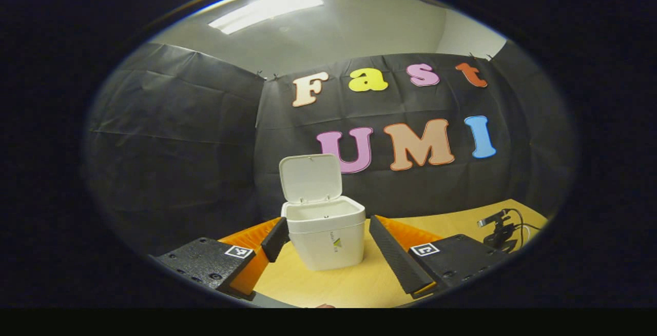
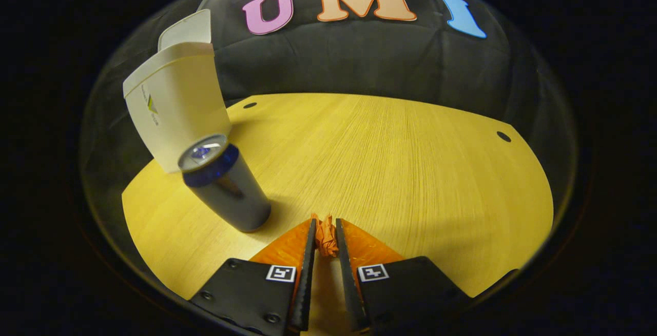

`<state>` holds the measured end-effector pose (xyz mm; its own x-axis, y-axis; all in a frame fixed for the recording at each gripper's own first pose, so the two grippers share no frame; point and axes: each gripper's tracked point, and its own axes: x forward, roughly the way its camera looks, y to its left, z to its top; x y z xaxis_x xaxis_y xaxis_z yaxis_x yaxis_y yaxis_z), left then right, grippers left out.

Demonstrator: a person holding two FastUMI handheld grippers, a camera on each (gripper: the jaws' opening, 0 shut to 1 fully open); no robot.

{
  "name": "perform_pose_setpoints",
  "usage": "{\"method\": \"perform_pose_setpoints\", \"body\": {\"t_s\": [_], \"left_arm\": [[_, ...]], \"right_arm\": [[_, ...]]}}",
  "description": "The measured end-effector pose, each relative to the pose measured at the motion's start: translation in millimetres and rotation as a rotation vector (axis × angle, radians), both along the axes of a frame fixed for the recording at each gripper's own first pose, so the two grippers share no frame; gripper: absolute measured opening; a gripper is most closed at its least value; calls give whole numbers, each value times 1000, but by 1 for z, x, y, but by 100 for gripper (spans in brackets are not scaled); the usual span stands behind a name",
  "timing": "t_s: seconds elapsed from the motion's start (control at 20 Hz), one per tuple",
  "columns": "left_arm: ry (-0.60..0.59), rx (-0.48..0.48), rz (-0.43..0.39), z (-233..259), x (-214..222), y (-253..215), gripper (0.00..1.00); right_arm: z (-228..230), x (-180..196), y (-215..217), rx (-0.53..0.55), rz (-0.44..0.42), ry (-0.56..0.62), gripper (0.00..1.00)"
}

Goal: Press the lid of the desktop garbage bin to open it, pick up the crumpled paper on the desktop and throw it into the bin, then pick up the pop can on the desktop and drop it into the bin, and finally close the garbage bin lid.

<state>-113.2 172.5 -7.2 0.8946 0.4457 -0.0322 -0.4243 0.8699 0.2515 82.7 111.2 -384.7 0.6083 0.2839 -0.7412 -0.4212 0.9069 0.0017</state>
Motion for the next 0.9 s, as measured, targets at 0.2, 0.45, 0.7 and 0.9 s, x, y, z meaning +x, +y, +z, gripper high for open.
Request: {"method": "perform_pose_setpoints", "body": {"t_s": [0.2, 0.45, 0.7, 0.9], "left_arm": [[-14, -39, -54, -7, 15, 7, 95], [-33, -103, -102, -13, 21, 25, 95], [-24, -137, -79, -23, 10, 64, 95], [-16, -148, -31, -28, -7, 96, 96]], "right_arm": [[130, 25, 51, 135, 46, -221, 30], [258, 41, 150, 251, 161, -419, 29], [274, 45, 276, 282, 314, -479, 31], [235, 53, 361, 270, 372, -412, 29]]}}
